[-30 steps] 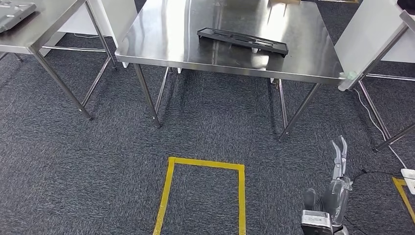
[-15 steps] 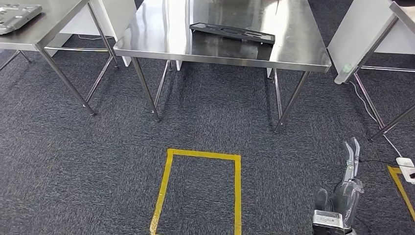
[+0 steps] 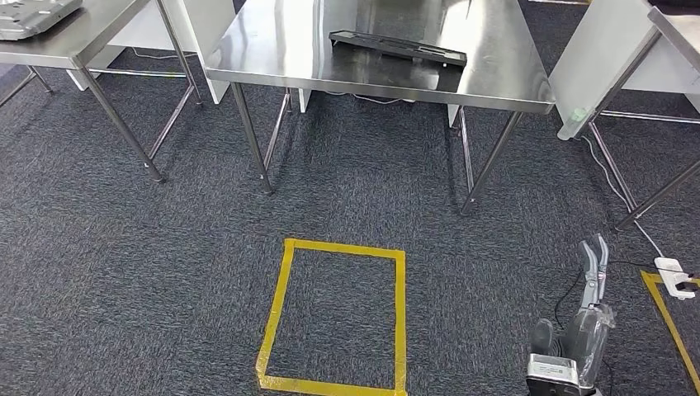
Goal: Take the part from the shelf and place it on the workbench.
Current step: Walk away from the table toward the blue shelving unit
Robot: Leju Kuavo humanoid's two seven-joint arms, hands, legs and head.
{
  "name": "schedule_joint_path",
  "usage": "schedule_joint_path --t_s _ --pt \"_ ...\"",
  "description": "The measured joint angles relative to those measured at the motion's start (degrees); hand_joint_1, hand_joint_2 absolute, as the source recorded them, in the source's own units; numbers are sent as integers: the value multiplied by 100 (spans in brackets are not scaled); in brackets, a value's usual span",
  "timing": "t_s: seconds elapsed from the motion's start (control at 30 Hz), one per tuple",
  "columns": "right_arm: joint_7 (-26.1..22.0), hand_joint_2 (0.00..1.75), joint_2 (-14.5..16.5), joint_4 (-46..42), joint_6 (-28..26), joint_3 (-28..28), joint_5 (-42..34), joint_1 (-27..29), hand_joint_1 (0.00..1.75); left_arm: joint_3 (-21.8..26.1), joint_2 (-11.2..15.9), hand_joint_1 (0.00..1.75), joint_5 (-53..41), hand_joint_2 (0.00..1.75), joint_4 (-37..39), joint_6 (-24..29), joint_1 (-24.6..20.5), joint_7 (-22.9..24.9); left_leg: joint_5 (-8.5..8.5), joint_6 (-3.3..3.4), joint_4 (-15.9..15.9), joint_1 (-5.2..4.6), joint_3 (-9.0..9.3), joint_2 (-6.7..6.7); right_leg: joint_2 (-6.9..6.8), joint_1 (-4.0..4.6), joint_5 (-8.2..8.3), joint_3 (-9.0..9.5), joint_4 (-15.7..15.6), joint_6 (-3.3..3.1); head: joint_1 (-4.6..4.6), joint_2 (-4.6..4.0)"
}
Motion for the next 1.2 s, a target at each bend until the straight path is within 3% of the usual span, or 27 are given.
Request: schedule_joint_path --t_s 0.07,0.13,0.23,0.47,0.63,0.73,0.8,0.87,0.93,0.97,1.0,1.07,1.1,1.13,1.2 --pt "-4 0 -4 14 4 4 0 -18 0 48 1 0 2 0 -2 4 -2 0 31 -44 32 -14 -21 -2 5 -10 193 550 -864 42 0 0" --pt "-8 0 -9 37 4 12 0 -33 0 87 7 0 3 0 -5 11 -8 0 40 -72 74 -41 -51 -4 16 -12 272 774 -1297 -14 -5 0" --pt "-11 0 -17 72 4 22 -1 -42 0 114 16 0 8 0 -9 19 -10 0 66 -23 89 -33 -101 -15 19 -4 307 738 -1313 -95 -10 0" --pt "-12 0 -81 180 -2 49 -65 -112 0 181 17 0 43 0 -11 40 -6 0 167 -156 46 3 -136 -25 17 44 352 682 -1270 -183 -11 0" --pt "53 0 -134 267 -32 56 -108 -132 0 186 22 0 60 0 -11 42 -3 0 183 -186 57 -4 -166 -28 15 26 369 659 -1265 -186 -11 0" --pt "126 0 -158 308 -86 58 -61 -142 0 184 31 0 77 0 -18 47 -6 0 241 -101 -40 -6 -139 -31 -4 1 412 684 -1327 -134 -10 0" --pt "144 0 -180 326 -114 62 -37 -148 0 182 21 0 80 0 -24 53 -17 0 363 -32 -235 36 -74 -46 0 28 269 575 -1131 -139 -1 0" --pt "164 0 -207 352 -129 62 -24 -143 0 180 13 0 79 0 -26 59 -25 0 443 -24 -320 72 -88 -80 15 5 -73 256 -483 -171 9 0" --pt "197 0 -229 384 -126 61 -19 -121 0 180 7 0 78 0 -23 69 -23 0 480 -71 -306 98 -163 -135 19 -51 -306 -23 140 -122 8 0" --pt "215 0 -241 399 -118 61 -18 -110 0 180 2 0 78 0 -20 76 -21 0 494 -105 -288 122 -200 -174 19 -88 -295 -28 183 -55 7 0" --pt "229 0 -252 413 -99 61 -19 -101 0 179 -1 0 78 0 -16 82 -21 0 502 -149 -252 158 -239 -219 22 -134 -194 94 -22 38 6 0" --pt "251 0 -276 454 -43 62 -24 -97 0 179 7 0 88 0 -10 94 -25 0 484 -275 -115 222 -341 -320 109 -221 69 498 -764 226 17 0" --pt "255 0 -287 478 -13 67 -24 -99 0 176 14 0 97 0 -9 99 -28 0 456 -345 -23 237 -393 -362 157 -242 146 626 -1025 240 26 0" --pt "261 0 -300 503 14 71 -20 -99 0 174 19 0 107 0 -9 104 -32 0 434 -401 43 234 -437 -395 194 -250 164 671 -1123 198 29 0" --pt "268 0 -317 545 49 94 -2 -107 0 168 18 0 120 0 -9 105 -27 0 428 -461 89 233 -476 -431 163 -236 150 639 -1043 21 14 0"
